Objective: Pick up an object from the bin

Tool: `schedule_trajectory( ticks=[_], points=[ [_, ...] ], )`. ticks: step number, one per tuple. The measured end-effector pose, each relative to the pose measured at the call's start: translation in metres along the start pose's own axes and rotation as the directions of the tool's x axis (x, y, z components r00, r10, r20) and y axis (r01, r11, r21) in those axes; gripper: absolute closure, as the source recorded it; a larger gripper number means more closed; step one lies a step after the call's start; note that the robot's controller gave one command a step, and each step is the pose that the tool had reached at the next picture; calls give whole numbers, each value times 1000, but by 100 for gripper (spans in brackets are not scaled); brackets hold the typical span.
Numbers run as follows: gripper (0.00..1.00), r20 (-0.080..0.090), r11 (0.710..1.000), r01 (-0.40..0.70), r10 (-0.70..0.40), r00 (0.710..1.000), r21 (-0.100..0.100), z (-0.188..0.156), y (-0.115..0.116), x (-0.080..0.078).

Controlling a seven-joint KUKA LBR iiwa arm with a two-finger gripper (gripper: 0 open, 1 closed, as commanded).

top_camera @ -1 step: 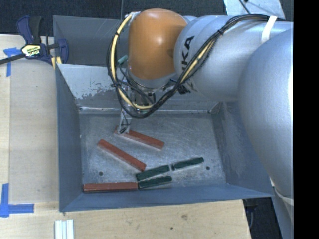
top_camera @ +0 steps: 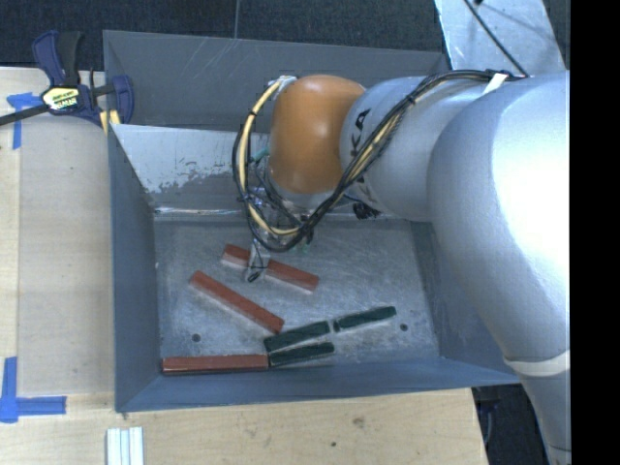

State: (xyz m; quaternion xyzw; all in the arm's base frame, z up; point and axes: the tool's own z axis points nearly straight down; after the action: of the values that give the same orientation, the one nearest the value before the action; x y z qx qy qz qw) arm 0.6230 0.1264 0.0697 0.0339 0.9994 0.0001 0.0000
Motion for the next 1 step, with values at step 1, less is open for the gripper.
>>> schedule_trajectory(
  ticks=[1],
  points=[
    [0,2,976,-217,217,976,0,-31,-32,19]
  ],
)
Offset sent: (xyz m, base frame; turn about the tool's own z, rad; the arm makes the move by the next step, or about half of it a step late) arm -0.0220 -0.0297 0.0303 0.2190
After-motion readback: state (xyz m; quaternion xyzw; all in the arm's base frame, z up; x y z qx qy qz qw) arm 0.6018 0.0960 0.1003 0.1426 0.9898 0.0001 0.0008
